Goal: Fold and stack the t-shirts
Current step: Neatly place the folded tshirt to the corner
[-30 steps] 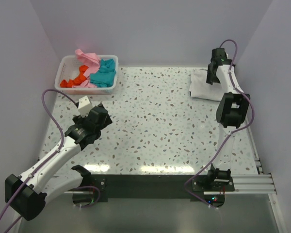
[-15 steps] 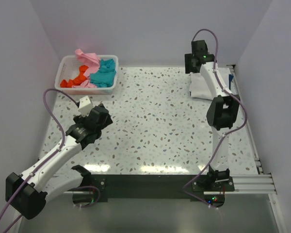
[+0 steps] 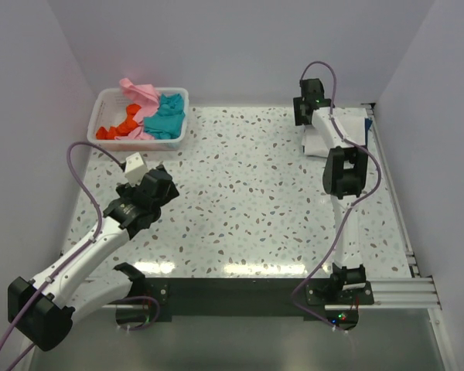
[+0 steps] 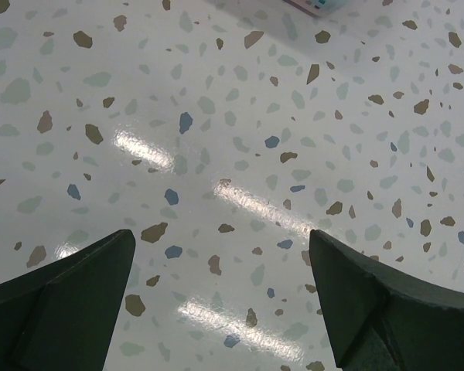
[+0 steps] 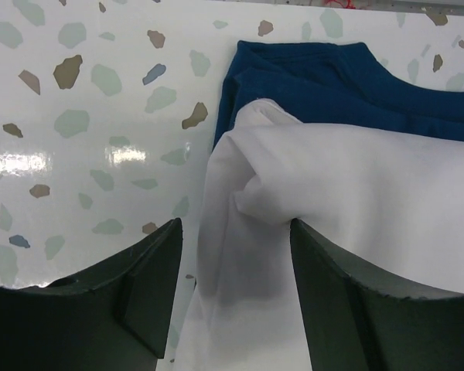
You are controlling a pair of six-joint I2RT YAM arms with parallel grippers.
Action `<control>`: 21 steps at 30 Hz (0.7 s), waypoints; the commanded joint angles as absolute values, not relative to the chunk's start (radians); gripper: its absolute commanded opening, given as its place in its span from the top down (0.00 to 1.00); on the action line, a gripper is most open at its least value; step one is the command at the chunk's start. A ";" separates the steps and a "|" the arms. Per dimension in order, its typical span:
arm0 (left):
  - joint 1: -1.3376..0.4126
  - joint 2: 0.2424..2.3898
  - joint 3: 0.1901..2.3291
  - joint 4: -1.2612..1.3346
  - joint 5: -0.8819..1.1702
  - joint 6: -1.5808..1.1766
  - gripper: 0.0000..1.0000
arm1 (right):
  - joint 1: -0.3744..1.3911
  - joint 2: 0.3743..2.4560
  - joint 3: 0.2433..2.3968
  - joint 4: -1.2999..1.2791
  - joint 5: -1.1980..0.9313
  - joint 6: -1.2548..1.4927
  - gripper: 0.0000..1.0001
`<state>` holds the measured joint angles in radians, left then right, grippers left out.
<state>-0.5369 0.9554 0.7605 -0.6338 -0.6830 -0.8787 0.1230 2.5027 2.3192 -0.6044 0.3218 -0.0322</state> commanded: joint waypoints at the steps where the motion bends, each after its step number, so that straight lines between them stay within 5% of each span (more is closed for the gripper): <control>1: -0.529 0.945 0.762 -0.620 -0.706 -0.885 0.00 | 0.126 2.513 2.372 -0.517 0.328 -0.063 0.39; 7: -0.529 0.948 0.762 -0.624 -0.710 -0.885 0.00 | 0.127 2.537 2.376 -0.515 0.377 -0.063 0.47; 12: -0.529 0.950 0.762 -0.624 -0.712 -0.884 0.00 | 0.126 2.536 2.375 -0.506 0.428 -0.064 0.66; 18: -0.529 0.951 0.762 -0.629 -0.715 -0.885 0.00 | 0.127 2.543 2.381 -0.509 0.463 -0.101 0.69; 21: -0.529 0.948 0.762 -0.629 -0.716 -0.885 0.00 | 0.126 2.556 2.385 -0.512 0.472 -0.115 0.84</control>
